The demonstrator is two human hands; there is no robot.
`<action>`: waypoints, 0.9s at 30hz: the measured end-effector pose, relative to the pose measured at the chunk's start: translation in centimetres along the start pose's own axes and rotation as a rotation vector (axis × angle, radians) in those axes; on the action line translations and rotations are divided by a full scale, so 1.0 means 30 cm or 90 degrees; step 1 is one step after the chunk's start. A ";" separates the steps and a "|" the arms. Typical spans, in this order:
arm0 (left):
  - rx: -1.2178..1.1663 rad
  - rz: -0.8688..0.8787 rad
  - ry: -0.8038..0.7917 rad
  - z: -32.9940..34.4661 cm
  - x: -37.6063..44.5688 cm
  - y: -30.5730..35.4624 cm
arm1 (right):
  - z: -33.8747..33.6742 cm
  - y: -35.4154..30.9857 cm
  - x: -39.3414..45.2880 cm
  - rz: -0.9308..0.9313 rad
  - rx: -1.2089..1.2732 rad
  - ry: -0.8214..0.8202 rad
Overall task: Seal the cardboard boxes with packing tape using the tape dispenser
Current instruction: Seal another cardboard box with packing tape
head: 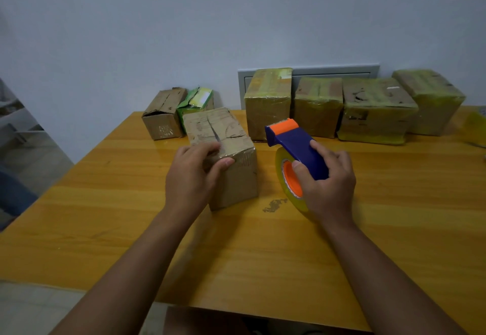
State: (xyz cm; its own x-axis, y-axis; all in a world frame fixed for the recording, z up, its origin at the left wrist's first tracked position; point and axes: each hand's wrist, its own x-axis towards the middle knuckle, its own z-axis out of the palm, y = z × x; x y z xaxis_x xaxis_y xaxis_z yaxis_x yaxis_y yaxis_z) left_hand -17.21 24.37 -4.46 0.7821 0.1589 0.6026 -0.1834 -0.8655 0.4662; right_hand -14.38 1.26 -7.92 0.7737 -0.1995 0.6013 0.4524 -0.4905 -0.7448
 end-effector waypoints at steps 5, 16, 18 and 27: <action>0.064 0.020 0.039 0.048 -0.001 0.056 | -0.003 0.003 -0.001 -0.005 0.009 0.012; 0.034 0.058 0.017 0.052 -0.007 0.015 | -0.004 0.002 -0.003 -0.002 0.007 0.011; 0.060 0.073 0.034 0.044 -0.020 -0.021 | -0.002 0.003 -0.006 -0.008 0.008 0.009; 0.076 -0.016 0.092 0.091 -0.013 0.039 | 0.000 0.008 -0.004 -0.005 0.013 0.009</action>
State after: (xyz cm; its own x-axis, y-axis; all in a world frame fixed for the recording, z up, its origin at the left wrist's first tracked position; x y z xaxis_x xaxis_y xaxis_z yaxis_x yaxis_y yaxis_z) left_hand -16.10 22.01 -5.90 0.6906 0.2403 0.6822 -0.0863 -0.9091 0.4075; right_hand -14.36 1.18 -8.16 0.7639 -0.2081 0.6108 0.4672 -0.4745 -0.7460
